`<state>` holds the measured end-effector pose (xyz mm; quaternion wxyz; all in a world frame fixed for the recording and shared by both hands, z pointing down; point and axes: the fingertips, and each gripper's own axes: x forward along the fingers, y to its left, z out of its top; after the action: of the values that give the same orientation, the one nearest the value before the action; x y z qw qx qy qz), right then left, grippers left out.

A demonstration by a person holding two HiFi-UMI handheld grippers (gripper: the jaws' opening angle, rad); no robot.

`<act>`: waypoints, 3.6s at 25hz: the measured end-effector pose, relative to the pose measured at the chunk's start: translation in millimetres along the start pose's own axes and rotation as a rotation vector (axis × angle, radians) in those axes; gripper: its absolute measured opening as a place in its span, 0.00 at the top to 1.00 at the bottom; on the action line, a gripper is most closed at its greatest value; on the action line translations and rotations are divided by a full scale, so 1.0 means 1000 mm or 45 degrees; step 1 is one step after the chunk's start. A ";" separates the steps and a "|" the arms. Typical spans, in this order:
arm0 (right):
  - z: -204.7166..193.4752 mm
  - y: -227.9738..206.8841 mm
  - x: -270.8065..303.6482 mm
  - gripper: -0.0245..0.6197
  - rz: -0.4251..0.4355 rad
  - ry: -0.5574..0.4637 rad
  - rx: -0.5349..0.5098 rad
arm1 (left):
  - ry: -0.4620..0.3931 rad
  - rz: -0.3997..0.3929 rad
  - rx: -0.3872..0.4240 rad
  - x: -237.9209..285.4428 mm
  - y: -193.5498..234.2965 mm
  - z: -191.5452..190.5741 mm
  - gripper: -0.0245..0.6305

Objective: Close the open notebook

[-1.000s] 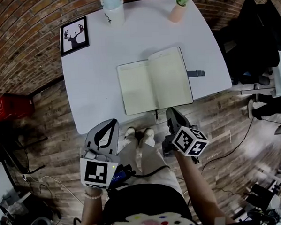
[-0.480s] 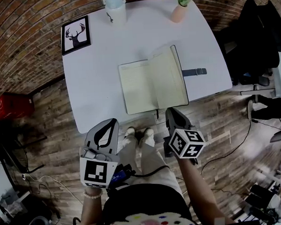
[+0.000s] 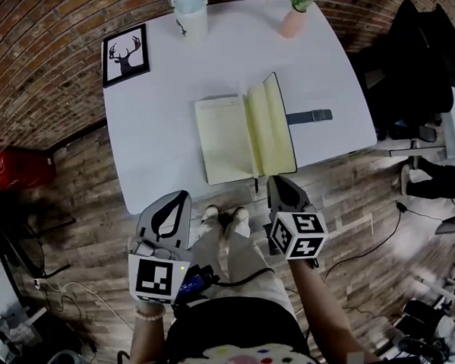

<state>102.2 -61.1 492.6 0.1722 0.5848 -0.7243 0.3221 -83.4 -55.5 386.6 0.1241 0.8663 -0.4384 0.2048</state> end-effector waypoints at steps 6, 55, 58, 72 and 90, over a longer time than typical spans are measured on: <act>0.000 0.003 0.000 0.91 -0.004 0.008 -0.078 | 0.002 0.005 -0.002 -0.001 0.000 -0.001 0.94; -0.008 0.041 0.009 0.91 0.034 0.088 -0.588 | 0.012 0.048 -0.018 -0.004 0.006 -0.007 0.94; -0.011 0.043 0.010 0.91 0.040 0.100 -0.605 | 0.014 0.050 -0.017 -0.004 0.007 -0.008 0.94; -0.015 0.027 0.024 0.91 -0.012 0.135 -0.502 | 0.024 0.053 -0.027 -0.003 0.011 -0.011 0.94; 0.047 0.055 -0.004 0.91 0.091 -0.110 -0.405 | -0.073 -0.011 0.022 0.002 0.005 0.020 0.94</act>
<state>56.7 -83.8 440.6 0.2196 0.5374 -0.7932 0.1840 -81.2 -67.4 369.7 0.1050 0.8747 -0.4362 0.1831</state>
